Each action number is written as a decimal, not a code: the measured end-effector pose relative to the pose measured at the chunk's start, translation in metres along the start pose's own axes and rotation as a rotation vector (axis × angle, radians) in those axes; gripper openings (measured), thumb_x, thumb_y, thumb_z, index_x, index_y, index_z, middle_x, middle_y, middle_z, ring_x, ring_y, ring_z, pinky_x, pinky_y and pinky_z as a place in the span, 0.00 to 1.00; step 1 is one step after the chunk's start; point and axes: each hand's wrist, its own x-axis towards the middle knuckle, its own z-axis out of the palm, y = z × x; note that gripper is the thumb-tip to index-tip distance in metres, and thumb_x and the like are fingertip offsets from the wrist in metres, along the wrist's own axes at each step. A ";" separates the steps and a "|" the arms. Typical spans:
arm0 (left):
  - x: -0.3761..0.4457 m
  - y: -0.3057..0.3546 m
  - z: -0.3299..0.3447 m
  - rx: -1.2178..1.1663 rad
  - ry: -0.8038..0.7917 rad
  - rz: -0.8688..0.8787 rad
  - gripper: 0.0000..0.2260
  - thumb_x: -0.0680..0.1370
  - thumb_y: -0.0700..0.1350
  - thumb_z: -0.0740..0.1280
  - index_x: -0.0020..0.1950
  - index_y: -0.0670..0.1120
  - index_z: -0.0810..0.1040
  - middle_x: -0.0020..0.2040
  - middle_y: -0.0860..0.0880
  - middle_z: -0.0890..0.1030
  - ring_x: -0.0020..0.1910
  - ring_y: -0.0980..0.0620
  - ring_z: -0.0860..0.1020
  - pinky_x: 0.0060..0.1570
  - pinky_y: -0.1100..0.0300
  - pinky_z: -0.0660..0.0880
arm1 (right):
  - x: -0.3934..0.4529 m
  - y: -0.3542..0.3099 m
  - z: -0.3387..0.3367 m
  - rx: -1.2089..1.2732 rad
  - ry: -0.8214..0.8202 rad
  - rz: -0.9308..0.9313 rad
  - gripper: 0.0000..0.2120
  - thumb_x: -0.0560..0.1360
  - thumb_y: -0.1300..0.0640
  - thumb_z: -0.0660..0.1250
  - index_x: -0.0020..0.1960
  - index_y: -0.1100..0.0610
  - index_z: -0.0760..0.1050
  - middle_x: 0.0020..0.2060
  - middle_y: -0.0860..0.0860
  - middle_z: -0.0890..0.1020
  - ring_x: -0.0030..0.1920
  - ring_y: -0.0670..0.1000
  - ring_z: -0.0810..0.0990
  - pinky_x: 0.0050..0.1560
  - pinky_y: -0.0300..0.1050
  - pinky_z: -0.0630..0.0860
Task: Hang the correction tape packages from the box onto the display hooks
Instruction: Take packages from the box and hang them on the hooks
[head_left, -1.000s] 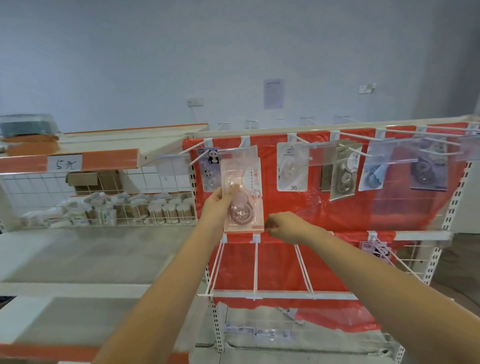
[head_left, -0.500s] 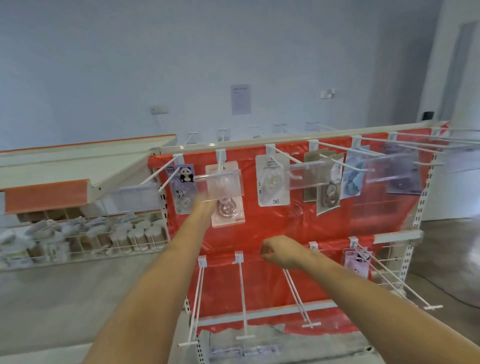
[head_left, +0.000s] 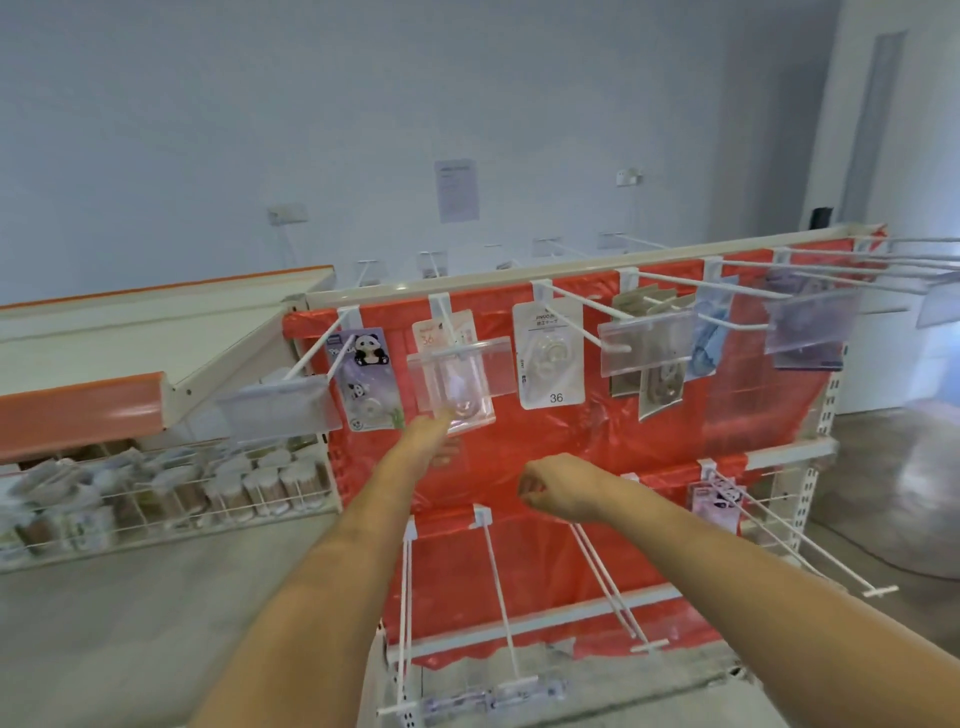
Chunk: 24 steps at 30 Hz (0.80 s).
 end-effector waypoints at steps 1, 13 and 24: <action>-0.005 -0.009 -0.003 0.106 -0.045 0.025 0.24 0.80 0.57 0.59 0.64 0.38 0.71 0.50 0.43 0.78 0.43 0.48 0.78 0.42 0.58 0.75 | -0.001 0.000 0.000 -0.007 0.008 0.011 0.13 0.78 0.58 0.59 0.59 0.59 0.78 0.56 0.56 0.81 0.57 0.56 0.79 0.57 0.49 0.75; -0.094 -0.025 -0.024 1.163 0.083 0.386 0.16 0.81 0.50 0.58 0.55 0.39 0.78 0.54 0.40 0.81 0.54 0.41 0.78 0.52 0.53 0.74 | -0.054 -0.023 -0.008 -0.135 0.157 0.131 0.15 0.76 0.60 0.58 0.60 0.60 0.76 0.57 0.59 0.79 0.56 0.60 0.77 0.57 0.51 0.75; -0.248 -0.091 0.015 1.185 0.122 0.344 0.15 0.79 0.48 0.57 0.52 0.42 0.79 0.51 0.41 0.81 0.50 0.40 0.79 0.52 0.50 0.77 | -0.167 -0.037 0.037 -0.152 0.137 -0.021 0.15 0.78 0.59 0.59 0.62 0.63 0.72 0.60 0.62 0.75 0.60 0.62 0.74 0.58 0.51 0.70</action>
